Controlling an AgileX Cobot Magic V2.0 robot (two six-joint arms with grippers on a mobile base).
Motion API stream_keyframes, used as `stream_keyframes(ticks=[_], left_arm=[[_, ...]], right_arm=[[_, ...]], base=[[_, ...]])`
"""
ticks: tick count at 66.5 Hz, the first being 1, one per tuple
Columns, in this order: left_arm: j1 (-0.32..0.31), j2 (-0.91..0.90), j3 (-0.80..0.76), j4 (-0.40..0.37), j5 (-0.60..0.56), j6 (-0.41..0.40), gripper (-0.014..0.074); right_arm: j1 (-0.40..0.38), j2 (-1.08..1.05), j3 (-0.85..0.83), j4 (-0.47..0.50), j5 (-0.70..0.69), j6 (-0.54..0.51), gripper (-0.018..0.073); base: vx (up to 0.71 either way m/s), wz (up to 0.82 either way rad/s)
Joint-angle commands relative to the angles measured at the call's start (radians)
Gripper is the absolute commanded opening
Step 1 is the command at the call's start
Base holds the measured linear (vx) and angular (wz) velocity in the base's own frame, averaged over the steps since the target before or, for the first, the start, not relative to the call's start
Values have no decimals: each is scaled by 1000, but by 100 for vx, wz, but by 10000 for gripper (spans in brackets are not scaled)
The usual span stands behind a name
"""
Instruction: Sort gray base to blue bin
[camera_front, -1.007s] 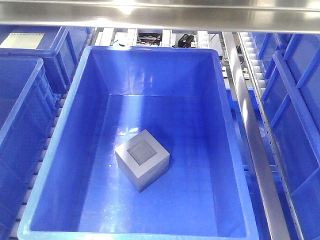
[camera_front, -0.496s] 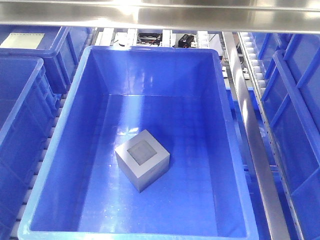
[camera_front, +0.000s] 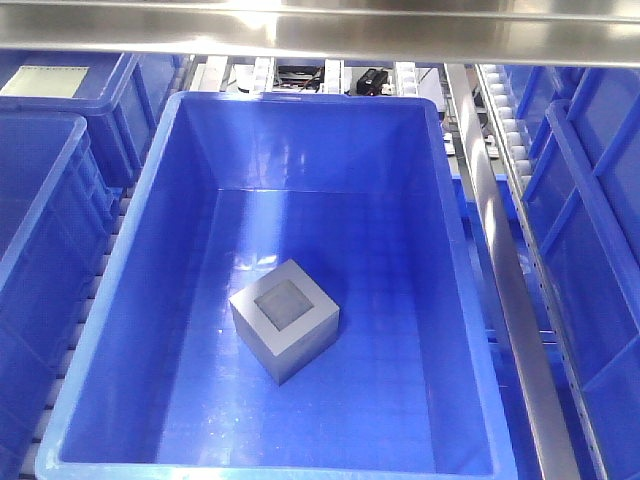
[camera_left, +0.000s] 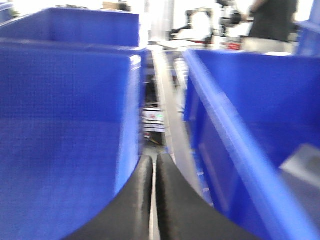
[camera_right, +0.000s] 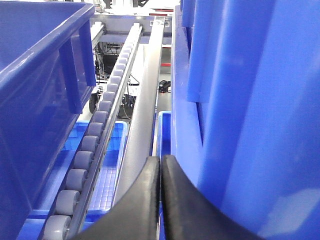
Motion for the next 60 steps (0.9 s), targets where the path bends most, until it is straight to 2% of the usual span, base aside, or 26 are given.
stream_keyframes(ticks=[1, 15, 27, 43, 60], left_arm=[[29, -13, 6, -6, -92, -2, -8], [34, -83, 7, 34, -60, 1, -8], [-3, -84, 7, 53, -56, 1, -8], [-17, -84, 7, 18, -50, 2, -7], [-17, -84, 7, 18, -50, 1, -7]], right_arm=[[3, -8, 5, -9, -72, -12, -5], [3, -8, 5, -9, -72, -12, -5], [3, -8, 5, -9, -73, -12, -5], [3, -8, 5, -9, -71, -12, -5], [3, -8, 5, -9, -71, -12, -5]], base=[[0, 0], [0, 0], [0, 0], [0, 0], [0, 0]])
